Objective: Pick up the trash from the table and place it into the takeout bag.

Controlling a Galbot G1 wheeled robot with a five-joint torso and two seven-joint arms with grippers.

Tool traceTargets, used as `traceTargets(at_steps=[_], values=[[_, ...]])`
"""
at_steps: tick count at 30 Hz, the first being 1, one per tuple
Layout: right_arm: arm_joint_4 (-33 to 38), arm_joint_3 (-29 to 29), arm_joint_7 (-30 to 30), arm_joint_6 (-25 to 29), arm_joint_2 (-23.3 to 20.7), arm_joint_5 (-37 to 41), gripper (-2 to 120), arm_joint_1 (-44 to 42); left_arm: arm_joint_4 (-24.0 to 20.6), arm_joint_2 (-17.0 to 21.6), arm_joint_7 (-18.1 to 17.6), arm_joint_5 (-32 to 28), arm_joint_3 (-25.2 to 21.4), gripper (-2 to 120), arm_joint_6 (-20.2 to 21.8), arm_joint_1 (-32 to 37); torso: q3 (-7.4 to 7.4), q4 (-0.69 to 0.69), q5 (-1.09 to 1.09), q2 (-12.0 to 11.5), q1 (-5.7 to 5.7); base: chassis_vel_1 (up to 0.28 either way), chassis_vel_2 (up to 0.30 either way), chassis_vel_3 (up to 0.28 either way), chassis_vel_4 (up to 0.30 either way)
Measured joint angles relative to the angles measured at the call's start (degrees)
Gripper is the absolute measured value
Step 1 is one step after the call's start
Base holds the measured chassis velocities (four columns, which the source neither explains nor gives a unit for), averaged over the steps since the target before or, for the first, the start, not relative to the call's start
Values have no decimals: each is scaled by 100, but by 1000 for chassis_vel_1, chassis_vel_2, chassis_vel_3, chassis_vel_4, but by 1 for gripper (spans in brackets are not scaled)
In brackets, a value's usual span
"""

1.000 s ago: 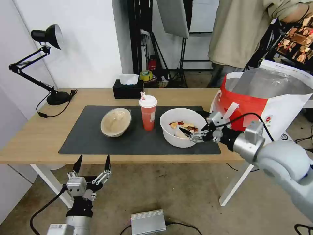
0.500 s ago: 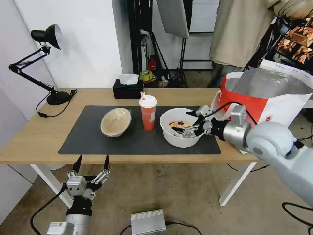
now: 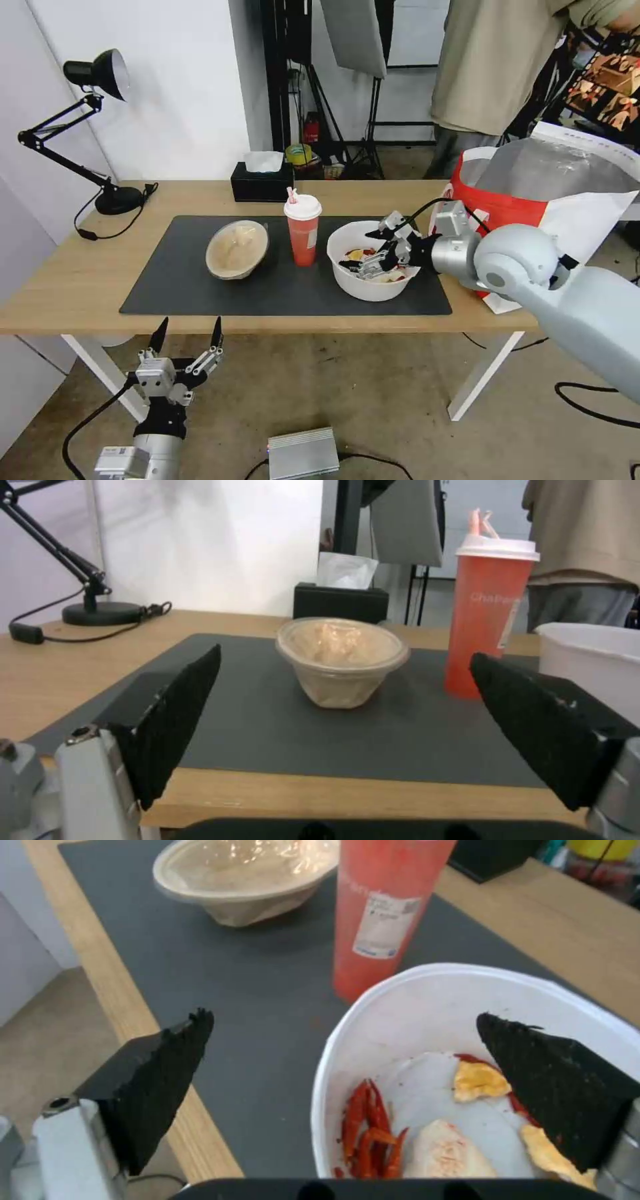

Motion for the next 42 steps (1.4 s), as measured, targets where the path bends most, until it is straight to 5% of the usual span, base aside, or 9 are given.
traceTargets(at_steps=[15,42], values=[[-96,-587,12,-121,75,-153,100,243,108,-22,5,-4,-56,100,-31,-32,0,0,0,0,0,0,0,0,0],[-440,-780,-73,-114,306,-566,100,180,270,-21,47,-23,-95,100,-150,-81,0,0,0,0,0,0,0,0,0]])
